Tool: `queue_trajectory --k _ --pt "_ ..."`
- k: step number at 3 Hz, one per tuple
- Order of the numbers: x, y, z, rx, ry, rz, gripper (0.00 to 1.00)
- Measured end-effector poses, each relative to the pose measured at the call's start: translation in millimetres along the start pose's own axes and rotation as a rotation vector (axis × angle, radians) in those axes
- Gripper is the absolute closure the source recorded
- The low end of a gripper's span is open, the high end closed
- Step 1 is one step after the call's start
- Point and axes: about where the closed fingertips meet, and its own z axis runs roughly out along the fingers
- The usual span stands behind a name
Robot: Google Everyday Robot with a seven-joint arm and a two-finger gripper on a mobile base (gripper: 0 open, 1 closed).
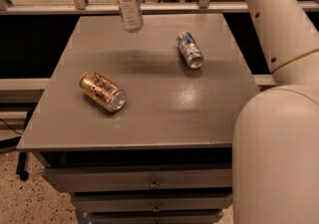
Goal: Knock blue plastic bottle over
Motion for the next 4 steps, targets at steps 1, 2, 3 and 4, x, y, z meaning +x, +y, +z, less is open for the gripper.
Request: queue_trajectory --k 1,2,3,4 --pt "21.0 18.5 -30.8 -0.043 0.121 -0.038 1.0" --pt "36.0 34.6 -47.7 -0.078 0.244 -0.088 1.0" --pt "49.7 49.9 -50.9 -0.114 0.399 -0.162 1.0" --pt "68.2 61.6 -38.1 -0.154 0.496 -0.184 1.0"
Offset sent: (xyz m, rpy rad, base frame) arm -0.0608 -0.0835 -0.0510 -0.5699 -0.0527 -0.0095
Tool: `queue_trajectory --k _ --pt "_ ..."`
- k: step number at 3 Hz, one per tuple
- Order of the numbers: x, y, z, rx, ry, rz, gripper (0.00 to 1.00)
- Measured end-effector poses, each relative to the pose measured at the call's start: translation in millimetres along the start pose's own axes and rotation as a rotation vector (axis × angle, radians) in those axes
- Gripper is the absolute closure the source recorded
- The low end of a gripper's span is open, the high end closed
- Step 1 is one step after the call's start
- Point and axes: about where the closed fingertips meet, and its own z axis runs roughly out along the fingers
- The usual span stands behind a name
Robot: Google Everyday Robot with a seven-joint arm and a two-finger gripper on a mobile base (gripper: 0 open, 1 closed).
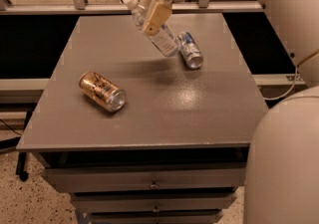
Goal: Knock blue plastic bottle over
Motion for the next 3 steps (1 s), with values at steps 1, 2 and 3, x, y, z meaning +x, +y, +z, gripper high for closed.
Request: queue_trajectory --k 1,2,3 --pt "4.3 6.2 16.3 -0.029 0.047 -0.006 1.0" --pt "-6.9 9.9 45.5 -0.076 0.056 -0.015 1.0" --pt "-19.5 10.2 76.6 -0.118 0.053 -0.012 0.85"
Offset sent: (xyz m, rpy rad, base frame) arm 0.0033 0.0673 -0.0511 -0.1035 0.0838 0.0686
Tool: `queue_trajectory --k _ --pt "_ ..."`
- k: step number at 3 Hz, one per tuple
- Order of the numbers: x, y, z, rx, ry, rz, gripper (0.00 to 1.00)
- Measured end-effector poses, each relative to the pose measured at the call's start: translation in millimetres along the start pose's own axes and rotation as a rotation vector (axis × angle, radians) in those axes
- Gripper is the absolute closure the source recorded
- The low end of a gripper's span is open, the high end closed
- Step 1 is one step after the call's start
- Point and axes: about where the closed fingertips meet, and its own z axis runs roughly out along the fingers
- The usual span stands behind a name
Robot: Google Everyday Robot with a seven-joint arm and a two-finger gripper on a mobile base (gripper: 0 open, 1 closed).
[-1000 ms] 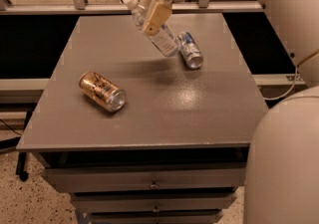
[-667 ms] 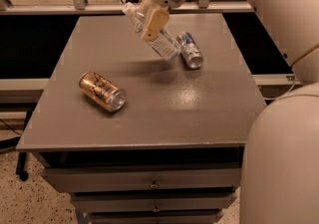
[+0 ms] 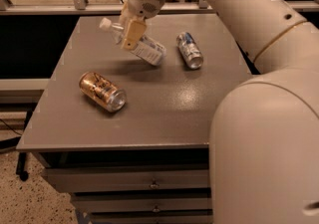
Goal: Knock blue plastic bottle over
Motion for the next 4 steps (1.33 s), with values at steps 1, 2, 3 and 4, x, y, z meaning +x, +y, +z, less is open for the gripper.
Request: queue_trajectory --k 1,2,3,4 --pt "-10.5 -3.8 27.1 -0.035 -0.003 0.005 0.61" --pt "-14.7 -6.2 43.6 -0.053 -0.007 0.016 0.38" --pt "-15.2 -7.1 54.0 -0.066 -0.007 0.025 0.15" --pt "-13.6 -7.1 61.2 -0.076 -0.004 0.034 0.0"
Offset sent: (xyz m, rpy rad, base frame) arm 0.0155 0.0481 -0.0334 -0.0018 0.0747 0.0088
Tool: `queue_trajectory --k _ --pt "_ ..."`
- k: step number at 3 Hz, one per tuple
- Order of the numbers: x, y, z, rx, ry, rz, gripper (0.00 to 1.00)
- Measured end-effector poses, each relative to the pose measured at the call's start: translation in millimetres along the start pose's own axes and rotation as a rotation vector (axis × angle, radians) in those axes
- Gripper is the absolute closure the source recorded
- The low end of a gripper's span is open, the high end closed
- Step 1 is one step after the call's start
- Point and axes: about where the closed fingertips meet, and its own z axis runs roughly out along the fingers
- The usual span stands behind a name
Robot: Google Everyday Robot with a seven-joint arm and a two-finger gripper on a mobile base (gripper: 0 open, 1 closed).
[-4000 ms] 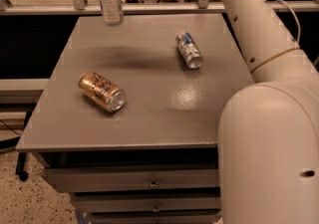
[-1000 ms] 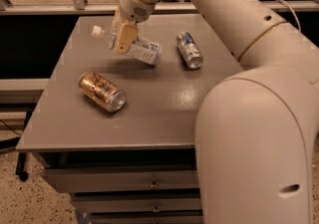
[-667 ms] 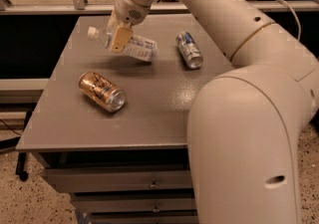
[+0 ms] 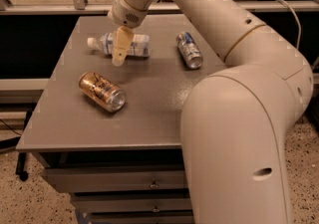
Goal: Knock blue plastic bottle over
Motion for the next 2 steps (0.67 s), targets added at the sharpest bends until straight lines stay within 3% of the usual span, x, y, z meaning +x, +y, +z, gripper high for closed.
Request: queue_trajectory --k 2 --pt "10.3 -5.4 -15.2 0.028 -0.061 0.041 0.0"
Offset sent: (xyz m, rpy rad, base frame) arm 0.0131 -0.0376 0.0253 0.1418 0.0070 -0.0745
